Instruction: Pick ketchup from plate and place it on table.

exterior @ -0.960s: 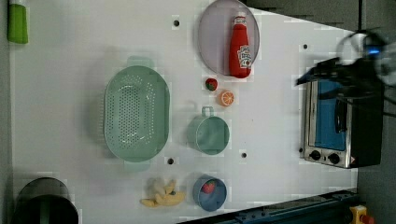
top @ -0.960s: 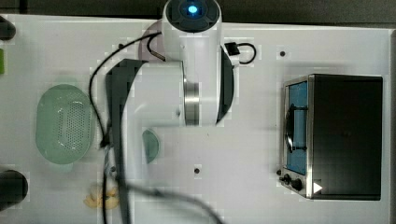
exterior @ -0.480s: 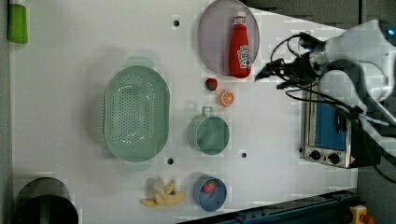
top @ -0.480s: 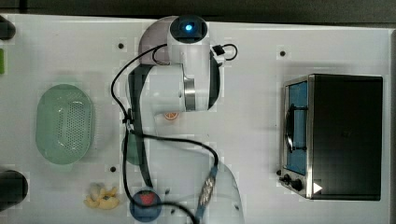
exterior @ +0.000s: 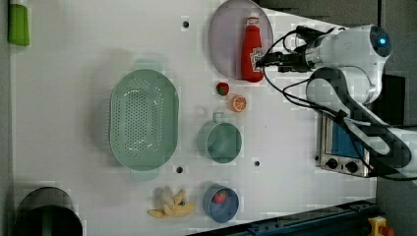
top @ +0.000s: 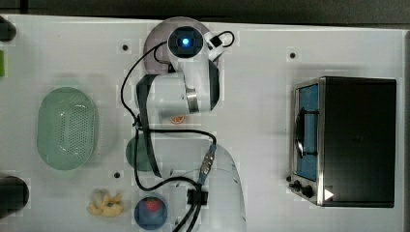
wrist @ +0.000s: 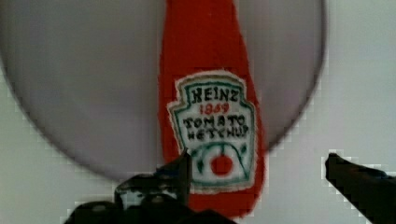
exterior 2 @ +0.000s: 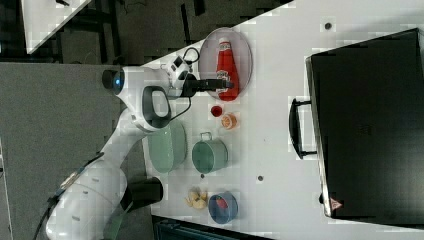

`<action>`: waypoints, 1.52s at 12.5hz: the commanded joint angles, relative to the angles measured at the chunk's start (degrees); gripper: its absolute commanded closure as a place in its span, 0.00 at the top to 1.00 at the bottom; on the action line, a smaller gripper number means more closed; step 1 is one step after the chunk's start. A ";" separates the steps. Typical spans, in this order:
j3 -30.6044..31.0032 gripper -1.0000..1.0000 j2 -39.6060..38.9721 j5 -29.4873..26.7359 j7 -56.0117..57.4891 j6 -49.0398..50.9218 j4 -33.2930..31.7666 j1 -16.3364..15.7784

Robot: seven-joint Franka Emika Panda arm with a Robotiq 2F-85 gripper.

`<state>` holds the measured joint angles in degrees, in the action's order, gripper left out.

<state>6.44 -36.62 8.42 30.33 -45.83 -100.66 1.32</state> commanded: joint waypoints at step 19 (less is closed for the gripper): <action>0.12 0.61 14.80 0.91 -0.39 5.99 0.85 0.94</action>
<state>6.95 -28.24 9.43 31.11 -40.54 -102.39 0.82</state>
